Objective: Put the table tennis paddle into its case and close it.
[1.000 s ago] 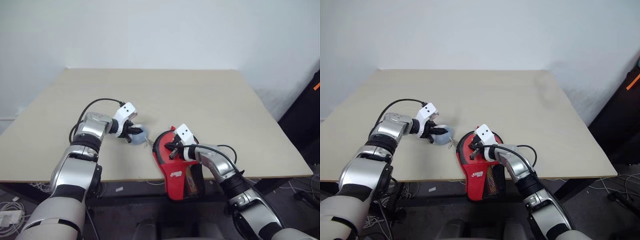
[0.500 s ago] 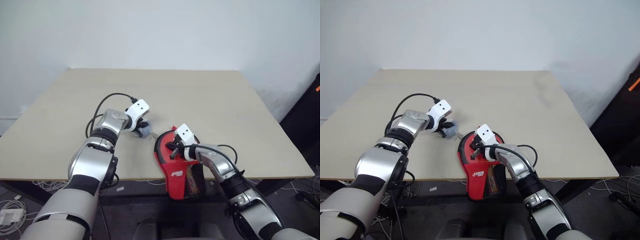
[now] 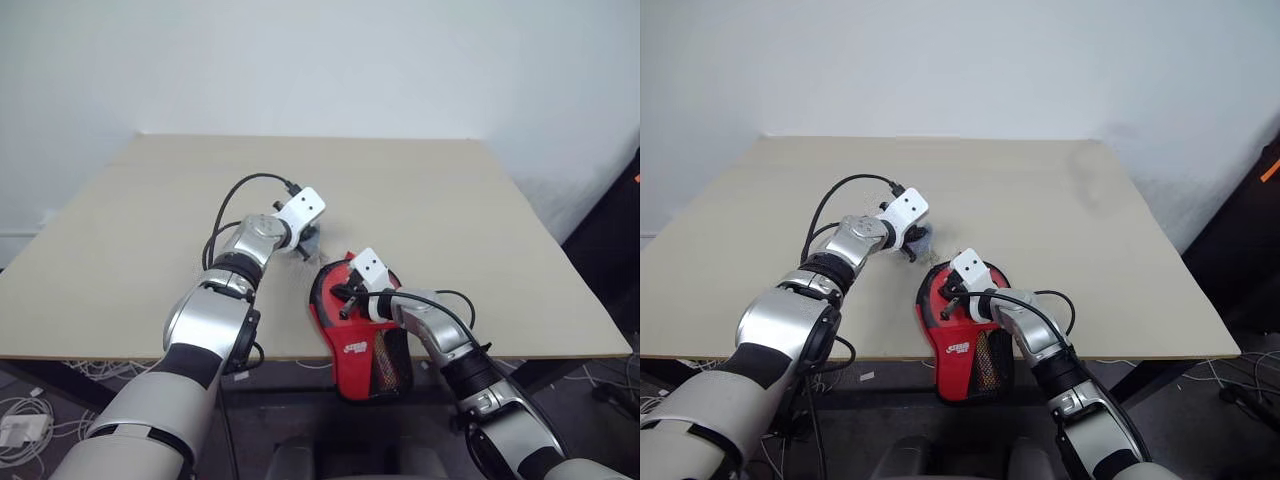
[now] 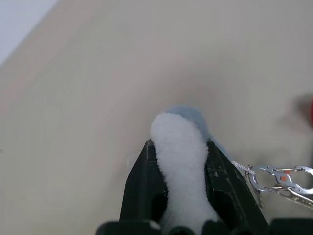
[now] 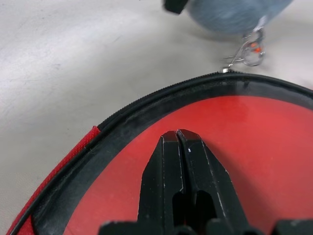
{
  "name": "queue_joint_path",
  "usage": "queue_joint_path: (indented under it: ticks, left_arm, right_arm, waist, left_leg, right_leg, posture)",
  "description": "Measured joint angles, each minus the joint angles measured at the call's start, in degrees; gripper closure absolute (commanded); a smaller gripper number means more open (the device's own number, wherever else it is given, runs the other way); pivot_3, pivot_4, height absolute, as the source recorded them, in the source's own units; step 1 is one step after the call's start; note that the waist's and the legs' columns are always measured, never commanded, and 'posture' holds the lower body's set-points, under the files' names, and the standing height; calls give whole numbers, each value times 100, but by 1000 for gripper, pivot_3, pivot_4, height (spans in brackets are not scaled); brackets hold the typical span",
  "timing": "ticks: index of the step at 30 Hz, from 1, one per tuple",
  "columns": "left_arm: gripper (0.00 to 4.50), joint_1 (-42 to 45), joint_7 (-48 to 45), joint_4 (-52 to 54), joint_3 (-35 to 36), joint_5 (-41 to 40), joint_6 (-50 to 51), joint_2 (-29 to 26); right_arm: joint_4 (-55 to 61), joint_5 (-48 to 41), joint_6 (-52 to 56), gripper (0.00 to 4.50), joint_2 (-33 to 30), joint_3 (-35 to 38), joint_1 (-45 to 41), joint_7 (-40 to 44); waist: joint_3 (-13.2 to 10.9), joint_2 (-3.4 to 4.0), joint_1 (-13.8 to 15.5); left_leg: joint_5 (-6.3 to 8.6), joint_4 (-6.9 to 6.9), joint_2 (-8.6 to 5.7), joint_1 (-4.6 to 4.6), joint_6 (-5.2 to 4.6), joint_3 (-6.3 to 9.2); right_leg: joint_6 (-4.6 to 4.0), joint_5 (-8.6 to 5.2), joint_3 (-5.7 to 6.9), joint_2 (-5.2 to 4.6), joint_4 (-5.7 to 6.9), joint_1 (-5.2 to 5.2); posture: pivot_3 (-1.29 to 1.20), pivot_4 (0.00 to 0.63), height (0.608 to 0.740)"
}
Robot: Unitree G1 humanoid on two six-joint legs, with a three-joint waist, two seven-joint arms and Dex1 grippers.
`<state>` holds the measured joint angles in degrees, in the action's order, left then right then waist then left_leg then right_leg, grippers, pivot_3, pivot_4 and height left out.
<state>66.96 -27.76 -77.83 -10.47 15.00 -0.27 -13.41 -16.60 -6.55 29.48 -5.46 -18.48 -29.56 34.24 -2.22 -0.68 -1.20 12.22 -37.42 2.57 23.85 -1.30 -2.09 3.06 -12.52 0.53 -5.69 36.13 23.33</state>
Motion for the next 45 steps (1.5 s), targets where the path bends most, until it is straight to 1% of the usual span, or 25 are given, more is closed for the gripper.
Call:
queue_joint_path:
  ticks: [7,22,28,30,33,34,38,45]
  left_arm:
    - [4214,0,308,-54,16,31,-60,178]
    - [4214,99,1246,-208,-35,545,-102,604]
    - [4214,117,1168,-208,4,540,-283,784]
    - [4214,123,855,-205,27,474,-511,838]
    - [4214,123,124,-168,31,408,-1016,927]
    - [4214,123,-280,-140,37,346,-1260,948]
    - [4214,-32,-1353,19,18,211,-2139,938]
    - [4214,-301,-2507,164,-15,202,-2865,746]
  right_arm:
    - [24,2,13,4500,-10,2,13,0]
    - [194,13,118,4500,-12,2,103,-35]
    - [260,15,161,4500,-23,0,135,-39]
    - [268,15,162,4500,-30,0,139,-39]
    - [271,15,163,4500,-34,-2,140,-38]
    - [272,15,163,4500,-35,-3,140,-37]
    - [271,16,165,4500,-46,-2,138,-35]
    - [255,15,165,4500,-52,-1,126,-34]
  waist:
    - [0,0,-2]
    - [0,-1,0]
    - [0,0,3]
    - [0,-1,5]
    - [-1,0,4]
    - [-1,0,3]
    - [0,2,3]
    - [0,2,5]
  left_leg:
    - [0,0,0,0,0,0]
    - [0,0,-1,1,0,0]
    - [0,0,-1,1,1,0]
    - [1,0,-1,1,1,-1]
    - [1,1,-1,2,1,-2]
    - [1,2,-1,1,1,-2]
    - [1,3,-1,1,1,-2]
    - [3,1,-1,1,-4,-2]
  right_leg:
    - [0,0,0,0,-1,0]
    - [0,0,0,0,-2,0]
    - [0,0,0,-1,-3,0]
    - [0,0,0,-1,-4,-1]
    - [-1,0,0,-1,-7,0]
    - [-1,0,0,-1,-7,0]
    - [-6,3,0,-2,-8,-1]
    - [-13,8,0,-2,-10,-5]
  posture:
    - [0,0,740]
    - [0,0,740]
    - [0,0,740]
    - [0,0,740]
    - [0,0,740]
    - [0,0,740]
    - [0,0,740]
    - [0,0,740]
